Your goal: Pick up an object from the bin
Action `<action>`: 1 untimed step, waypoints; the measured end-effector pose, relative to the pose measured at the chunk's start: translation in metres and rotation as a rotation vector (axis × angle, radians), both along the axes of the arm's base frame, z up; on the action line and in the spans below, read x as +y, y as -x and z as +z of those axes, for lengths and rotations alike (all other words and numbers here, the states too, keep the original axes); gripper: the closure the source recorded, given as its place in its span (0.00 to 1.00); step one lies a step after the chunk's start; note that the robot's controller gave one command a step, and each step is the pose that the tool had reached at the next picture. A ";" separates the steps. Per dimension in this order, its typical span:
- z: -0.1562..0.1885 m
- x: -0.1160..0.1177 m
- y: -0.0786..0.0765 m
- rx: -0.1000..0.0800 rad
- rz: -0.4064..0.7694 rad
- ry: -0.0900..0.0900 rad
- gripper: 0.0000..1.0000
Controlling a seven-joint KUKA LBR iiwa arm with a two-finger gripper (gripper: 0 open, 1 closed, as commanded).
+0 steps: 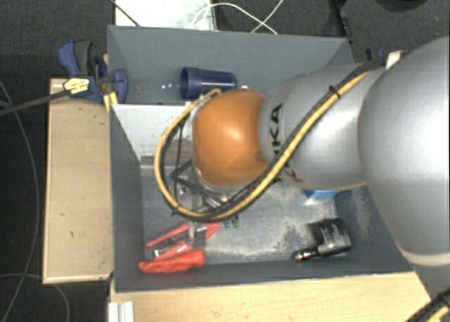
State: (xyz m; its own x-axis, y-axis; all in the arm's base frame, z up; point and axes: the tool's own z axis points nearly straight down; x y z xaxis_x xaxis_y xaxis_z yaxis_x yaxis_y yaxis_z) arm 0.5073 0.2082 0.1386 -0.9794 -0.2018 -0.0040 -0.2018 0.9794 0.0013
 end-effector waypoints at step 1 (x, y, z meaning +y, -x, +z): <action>0.024 -0.029 0.024 -0.004 0.202 0.000 0.00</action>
Offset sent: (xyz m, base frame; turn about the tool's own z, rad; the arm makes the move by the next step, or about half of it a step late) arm -0.0258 -0.0288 -0.0247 -0.0518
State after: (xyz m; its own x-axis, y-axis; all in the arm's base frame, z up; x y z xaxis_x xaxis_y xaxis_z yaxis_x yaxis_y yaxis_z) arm 0.4830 0.1793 0.1624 -0.9190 -0.3942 -0.0082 -0.3942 0.9190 -0.0002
